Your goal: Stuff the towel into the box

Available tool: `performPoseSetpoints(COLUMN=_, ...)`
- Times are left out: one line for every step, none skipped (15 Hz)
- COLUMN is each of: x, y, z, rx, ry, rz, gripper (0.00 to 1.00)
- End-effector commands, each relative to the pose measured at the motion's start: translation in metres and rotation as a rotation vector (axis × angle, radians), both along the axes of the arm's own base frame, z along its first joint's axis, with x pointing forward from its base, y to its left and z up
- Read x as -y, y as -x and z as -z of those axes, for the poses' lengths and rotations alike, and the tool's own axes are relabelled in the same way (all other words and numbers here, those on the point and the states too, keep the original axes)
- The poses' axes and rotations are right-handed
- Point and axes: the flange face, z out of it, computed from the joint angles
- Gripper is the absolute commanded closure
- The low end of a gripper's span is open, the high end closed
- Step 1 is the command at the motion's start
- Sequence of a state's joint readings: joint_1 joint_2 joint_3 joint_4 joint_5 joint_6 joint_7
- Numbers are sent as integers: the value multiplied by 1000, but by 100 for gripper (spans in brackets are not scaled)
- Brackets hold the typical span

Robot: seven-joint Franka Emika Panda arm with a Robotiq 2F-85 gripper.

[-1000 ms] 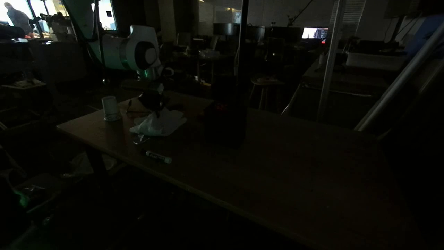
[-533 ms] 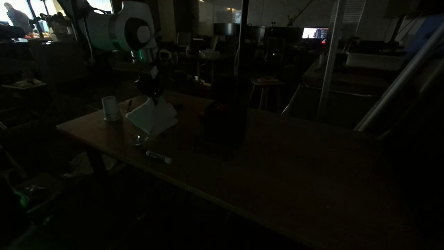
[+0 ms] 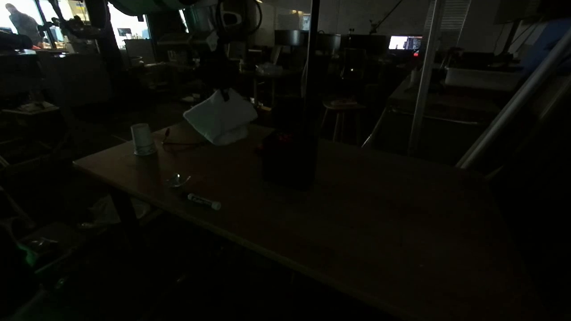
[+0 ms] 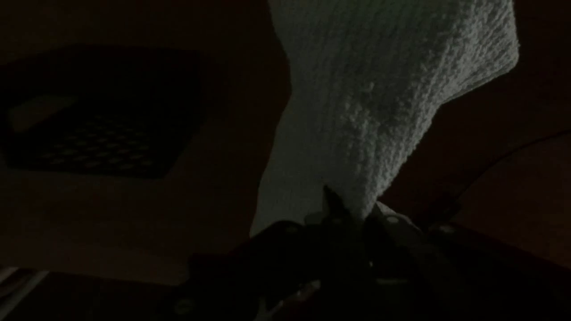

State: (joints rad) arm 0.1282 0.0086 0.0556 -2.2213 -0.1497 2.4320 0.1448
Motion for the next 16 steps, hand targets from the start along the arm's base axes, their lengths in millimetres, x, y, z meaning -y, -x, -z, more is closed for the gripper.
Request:
performPoseSetpoints(x=67, y=-8, z=-23, rx=8, ry=79, rz=56, gripper=98)
performPoseSetpoints(x=92, y=-15, z=-24, rx=9, ry=102, rz=72, gripper=98)
performPoseSetpoints(x=110, y=-19, z=-26, rx=10, ry=121, rz=87, gripper=98)
performPoseSetpoints(x=131, y=-25, z=-27, rx=14, ry=142, rz=98, gripper=98)
performPoseSetpoints(x=147, y=-30, z=-27, rx=18, ry=161, rz=106, gripper=98)
performPoseSetpoints(x=161, y=-36, z=-27, rx=20, ry=179, rz=108, gripper=98)
performPoseSetpoints(x=172, y=-41, z=-27, rx=21, ry=190, rz=107, gripper=98)
performPoseSetpoints(x=179, y=-47, z=-24, rx=19, ry=195, rz=104, gripper=98)
performPoseSetpoints(x=183, y=-53, z=-20, rx=14, ry=196, rz=94, gripper=98)
performPoseSetpoints(x=183, y=-58, z=-15, rx=7, ry=194, rz=81, gripper=98)
performPoseSetpoints(x=182, y=-62, z=-10, rx=2, ry=191, rz=67, gripper=98)
performPoseSetpoints(x=178, y=-66, z=-4, rx=-7, ry=190, rz=52, gripper=98)
performPoseSetpoints(x=173, y=-69, z=3, rx=-18, ry=188, rz=35, gripper=98)
performPoseSetpoints(x=168, y=-71, z=12, rx=-32, ry=184, rz=18, gripper=98)
performPoseSetpoints(x=165, y=-72, z=20, rx=-47, ry=182, rz=3, gripper=98)
performPoseSetpoints(x=163, y=-73, z=30, rx=-66, ry=183, rz=-8, gripper=98)
